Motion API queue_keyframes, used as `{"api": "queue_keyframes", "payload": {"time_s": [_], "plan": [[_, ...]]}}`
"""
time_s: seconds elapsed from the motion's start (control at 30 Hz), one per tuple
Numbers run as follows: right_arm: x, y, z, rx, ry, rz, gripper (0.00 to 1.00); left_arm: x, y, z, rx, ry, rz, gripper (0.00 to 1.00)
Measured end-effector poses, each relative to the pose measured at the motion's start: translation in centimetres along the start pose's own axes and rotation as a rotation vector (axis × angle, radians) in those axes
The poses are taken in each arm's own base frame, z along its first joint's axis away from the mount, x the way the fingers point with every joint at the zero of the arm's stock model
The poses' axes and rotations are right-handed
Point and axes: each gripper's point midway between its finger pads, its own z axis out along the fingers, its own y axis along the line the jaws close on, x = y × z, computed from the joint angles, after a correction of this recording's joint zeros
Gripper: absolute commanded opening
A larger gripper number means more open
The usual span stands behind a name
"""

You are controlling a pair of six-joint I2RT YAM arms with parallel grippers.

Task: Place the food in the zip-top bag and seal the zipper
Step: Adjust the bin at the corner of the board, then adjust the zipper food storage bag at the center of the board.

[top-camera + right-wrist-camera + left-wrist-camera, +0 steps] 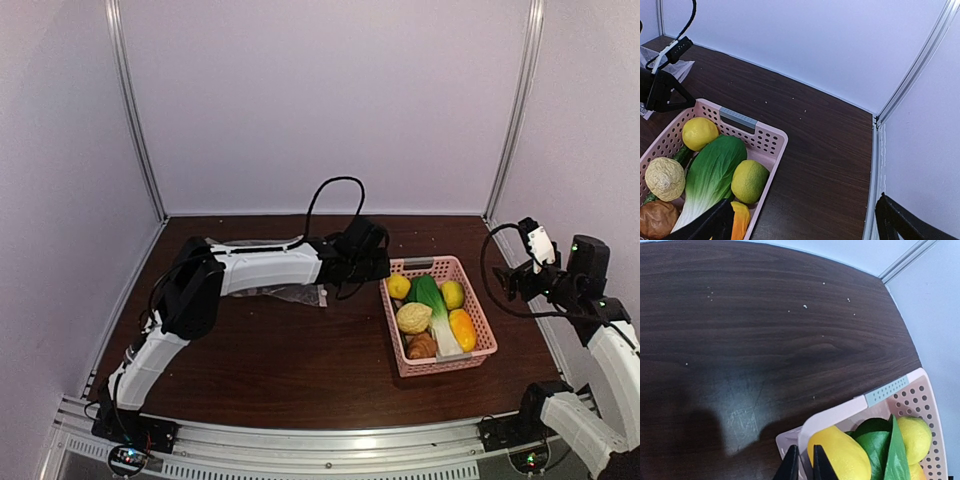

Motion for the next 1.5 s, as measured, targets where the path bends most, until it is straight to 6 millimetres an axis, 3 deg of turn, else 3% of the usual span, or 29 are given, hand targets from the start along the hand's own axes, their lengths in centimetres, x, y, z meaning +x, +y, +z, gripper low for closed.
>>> {"api": "queue_keyframes", "payload": {"time_s": [0.3,0.53,0.63,0.7,0.8,0.9,0.97,1.13,1.23,1.3,1.4,1.5], "plan": [[0.0,0.0,0.0,-0.001,0.0,-0.004,1.0,-0.8,-1.1,1.1,0.054,-0.037,-0.102,0.0],[0.2,-0.1,0.1,0.0,0.008,0.0,1.0,-2.4,-3.1,3.9,0.118,-0.12,-0.195,0.02],[0.3,-0.1,0.2,-0.001,0.014,0.003,1.0,-2.2,-2.9,4.2,0.118,-0.125,-0.213,0.41],[0.5,-0.1,0.3,-0.003,0.018,0.004,1.0,-2.3,-2.9,4.2,0.122,-0.129,-0.206,0.55],[0.6,0.0,0.3,-0.005,0.025,0.007,1.0,-2.7,-3.2,3.6,0.129,-0.135,-0.159,0.67],[0.8,0.1,0.3,-0.01,0.032,0.009,1.0,-3.4,-3.4,1.7,0.12,-0.124,-0.068,0.75],[1.0,0.4,0.2,-0.029,0.037,0.001,1.0,-4.8,-3.9,-1.1,0.11,-0.121,0.007,0.77],[1.0,1.0,-0.2,-0.065,0.054,-0.017,1.0,-11.3,-4.4,-12.1,0.073,-0.185,0.15,0.75],[0.8,1.0,0.1,-0.072,0.059,-0.005,1.0,-15.1,-1.5,-18.3,-0.035,-0.242,0.215,0.78],[1.0,1.1,0.4,-0.084,0.072,0.009,1.0,-16.2,1.2,-20.4,-0.144,-0.256,0.255,0.9],[1.9,1.3,1.0,-0.103,0.108,0.025,1.0,-15.2,6.8,-20.7,-0.36,-0.192,0.321,0.96],[2.3,1.8,1.1,-0.13,0.123,0.035,1.0,-11.5,12.9,-19.7,-0.557,-0.04,0.379,0.98]]}}
